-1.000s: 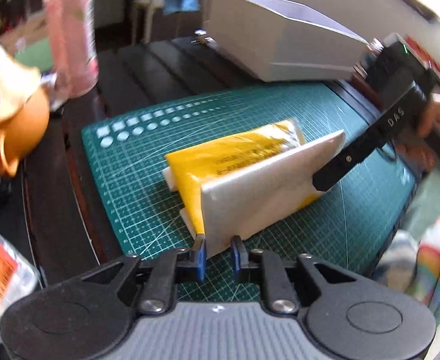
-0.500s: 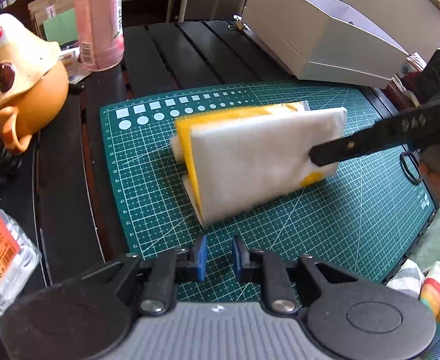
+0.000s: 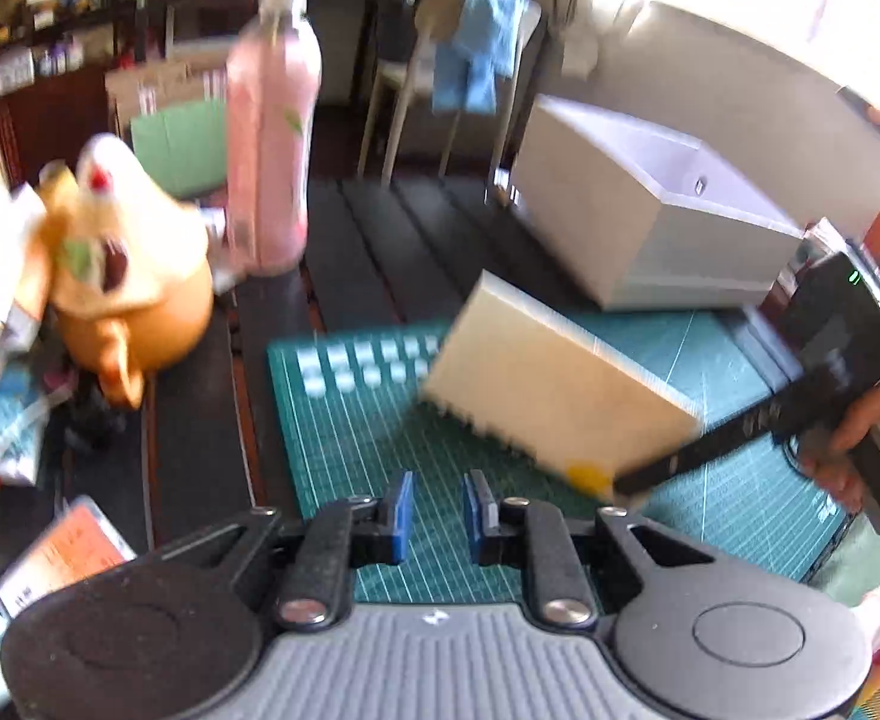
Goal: Fold shopping bag
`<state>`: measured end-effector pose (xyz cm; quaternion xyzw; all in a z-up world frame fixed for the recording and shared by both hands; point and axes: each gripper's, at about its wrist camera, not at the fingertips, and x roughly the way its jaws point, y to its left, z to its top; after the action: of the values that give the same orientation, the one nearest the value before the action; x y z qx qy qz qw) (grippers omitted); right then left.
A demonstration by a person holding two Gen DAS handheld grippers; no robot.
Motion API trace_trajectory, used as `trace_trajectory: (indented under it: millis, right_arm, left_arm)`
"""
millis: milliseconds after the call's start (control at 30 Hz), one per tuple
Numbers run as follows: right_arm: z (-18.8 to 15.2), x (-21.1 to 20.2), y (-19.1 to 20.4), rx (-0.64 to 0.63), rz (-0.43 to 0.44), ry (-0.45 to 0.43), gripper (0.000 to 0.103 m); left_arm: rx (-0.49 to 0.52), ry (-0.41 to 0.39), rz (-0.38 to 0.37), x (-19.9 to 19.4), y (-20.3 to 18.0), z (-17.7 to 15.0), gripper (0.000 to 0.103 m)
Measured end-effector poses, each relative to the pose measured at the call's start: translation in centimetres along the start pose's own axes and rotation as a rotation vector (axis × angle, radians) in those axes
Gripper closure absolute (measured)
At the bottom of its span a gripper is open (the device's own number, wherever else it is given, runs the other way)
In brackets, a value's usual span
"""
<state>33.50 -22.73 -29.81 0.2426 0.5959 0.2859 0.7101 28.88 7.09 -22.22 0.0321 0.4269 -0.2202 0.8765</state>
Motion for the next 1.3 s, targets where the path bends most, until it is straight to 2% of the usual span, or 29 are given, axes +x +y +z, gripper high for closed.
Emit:
trace_trajectory:
  millis: [133, 200, 333, 433, 467, 600, 733, 867, 1100, 1233, 1300]
  right_arm:
    - [-0.3, 0.9, -0.3, 0.007, 0.066, 0.066, 0.094]
    - [-0.5, 1.4, -0.1, -0.009, 0.090, 0.108, 0.094]
    - [-1.6, 3.1, 1.3, -0.096, 0.140, 0.247, 0.094]
    - [-2.1, 3.2, 1.3, -0.125, 0.161, 0.303, 0.094]
    - [-2.2, 3.1, 1.2, -0.135, 0.169, 0.324, 0.094]
    - [-2.7, 2.6, 0.4, -0.162, 0.196, 0.396, 0.094]
    - [-2.9, 2.1, -0.3, -0.188, 0.210, 0.438, 0.094]
    - [-2.9, 1.7, -0.2, -0.240, 0.199, 0.458, 0.094]
    - [-3.3, 0.8, 1.2, -0.406, 0.158, 0.500, 0.094]
    - [-3.3, 0.8, 2.0, -0.464, 0.147, 0.509, 0.094]
    - [-3.5, 0.6, 2.2, -0.496, 0.138, 0.512, 0.094]
  left_arm:
    - [0.011, -0.094, 0.001, -1.7, 0.0, 0.4, 0.086]
    - [0.052, -0.082, -0.017, -1.6, -0.2, 0.0, 0.086]
    - [0.141, -0.048, -0.057, -1.2, -0.8, -1.0, 0.085]
    - [0.207, -0.023, -0.087, -0.9, -1.2, -1.8, 0.085]
    - [0.229, -0.014, -0.098, -0.8, -1.3, -2.0, 0.080]
    - [0.318, 0.020, -0.138, -0.4, -1.8, -3.0, 0.074]
    - [0.406, 0.054, -0.178, 0.1, -2.4, -4.0, 0.072]
    - [0.421, 0.081, -0.204, 0.6, -2.7, -4.4, 0.062]
    - [0.427, 0.116, -0.299, 1.3, -3.2, -5.1, 0.062]
    - [0.422, 0.137, -0.306, 2.0, -3.3, -5.3, 0.063]
    - [0.411, 0.138, -0.285, 2.3, -3.2, -5.3, 0.063]
